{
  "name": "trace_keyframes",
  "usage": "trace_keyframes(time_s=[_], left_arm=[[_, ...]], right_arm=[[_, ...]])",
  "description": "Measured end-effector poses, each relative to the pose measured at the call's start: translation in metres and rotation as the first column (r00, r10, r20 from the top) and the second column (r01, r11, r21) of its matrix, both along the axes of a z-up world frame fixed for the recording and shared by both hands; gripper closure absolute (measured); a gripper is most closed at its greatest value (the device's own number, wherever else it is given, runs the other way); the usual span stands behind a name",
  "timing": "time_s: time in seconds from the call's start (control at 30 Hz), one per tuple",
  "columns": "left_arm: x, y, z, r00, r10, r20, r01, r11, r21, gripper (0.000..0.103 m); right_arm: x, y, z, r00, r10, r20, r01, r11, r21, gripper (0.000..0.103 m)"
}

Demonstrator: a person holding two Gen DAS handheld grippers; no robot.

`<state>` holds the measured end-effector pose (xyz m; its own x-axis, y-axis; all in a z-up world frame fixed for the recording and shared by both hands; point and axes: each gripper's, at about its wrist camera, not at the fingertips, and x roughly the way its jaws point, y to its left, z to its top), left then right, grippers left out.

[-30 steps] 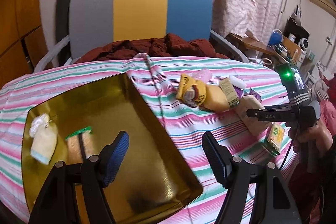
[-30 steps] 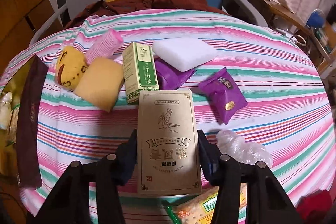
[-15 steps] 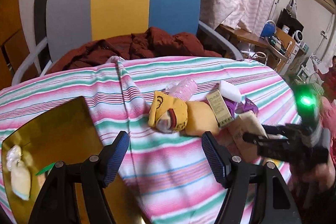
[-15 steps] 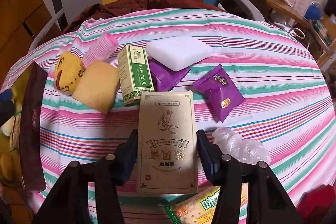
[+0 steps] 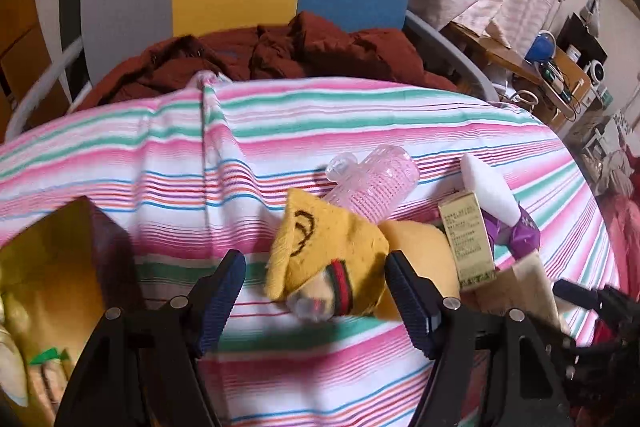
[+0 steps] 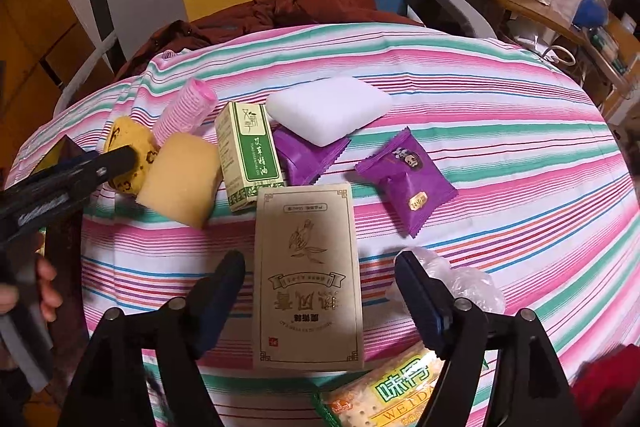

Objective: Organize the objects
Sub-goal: 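Grasp the yellow knit hat with the left tool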

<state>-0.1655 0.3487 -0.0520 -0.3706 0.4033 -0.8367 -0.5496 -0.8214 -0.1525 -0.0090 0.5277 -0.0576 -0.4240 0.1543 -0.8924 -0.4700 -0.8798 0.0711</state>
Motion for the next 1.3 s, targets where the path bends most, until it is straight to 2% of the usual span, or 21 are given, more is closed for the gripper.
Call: trace_keyframes(time_s=[0.1,0.13,0.2,0.3,0.47,0.6,0.67,0.77,0.87,1.03,1.07,1.13,1.2,1.3], left_arm=[[-0.007,0.009,-0.009,1.000,-0.001,0.023,0.001,1.000,-0.007,0.031],[-0.011,0.009,-0.015,0.998,0.004,0.066,-0.004,1.000,0.000,0.033],[-0.014,0.002,-0.018,0.994,0.010,0.111,-0.014,0.999,0.036,0.045],[-0.010,-0.010,-0.014,0.992,0.000,0.129,-0.012,0.996,0.090,0.053],[0.018,-0.030,0.004,0.993,-0.040,0.107,0.023,0.988,0.153,0.054],[0.042,-0.043,0.009,0.990,-0.071,0.122,0.051,0.986,0.161,0.054],[0.055,-0.048,0.010,0.988,-0.088,0.126,0.066,0.983,0.169,0.054],[0.084,-0.052,0.014,0.988,-0.132,0.082,0.118,0.980,0.160,0.054],[0.115,-0.056,0.013,0.982,-0.183,0.039,0.176,0.975,0.139,0.054],[0.148,-0.064,0.006,0.972,-0.234,0.016,0.230,0.966,0.114,0.054],[0.153,-0.067,0.004,0.971,-0.239,0.015,0.236,0.965,0.117,0.054],[0.162,-0.070,0.002,0.968,-0.250,-0.006,0.249,0.963,0.100,0.054],[0.170,-0.073,0.002,0.964,-0.264,-0.024,0.265,0.960,0.089,0.054],[0.175,-0.076,0.002,0.961,-0.273,-0.039,0.276,0.958,0.080,0.054]], right_arm=[[-0.001,0.000,-0.001,1.000,0.001,0.000,-0.001,1.000,-0.001,0.024],[0.000,0.001,-0.001,1.000,0.001,0.000,-0.001,1.000,-0.002,0.024],[0.000,0.001,-0.001,1.000,-0.002,-0.001,0.002,1.000,-0.001,0.024],[0.001,0.002,0.000,1.000,-0.003,-0.010,0.003,1.000,0.001,0.024],[0.002,0.002,0.003,1.000,-0.003,-0.030,0.003,1.000,0.005,0.024],[0.003,0.003,0.005,0.999,-0.010,-0.032,0.011,1.000,0.017,0.024],[0.008,0.004,0.015,0.996,-0.021,-0.088,0.024,0.999,0.030,0.025],[0.016,0.004,0.031,0.978,-0.014,-0.206,0.016,1.000,0.009,0.025],[0.021,0.000,0.044,0.951,0.026,-0.307,-0.037,0.999,-0.031,0.025],[0.016,-0.017,0.047,0.924,0.143,-0.356,-0.192,0.976,-0.105,0.030],[0.015,-0.021,0.047,0.919,0.164,-0.358,-0.215,0.971,-0.109,0.034],[0.013,-0.030,0.045,0.905,0.216,-0.367,-0.285,0.948,-0.144,0.043],[0.008,-0.042,0.040,0.883,0.283,-0.375,-0.384,0.895,-0.228,0.047],[0.003,-0.060,0.032,0.870,0.364,-0.334,-0.452,0.858,-0.244,0.047]])
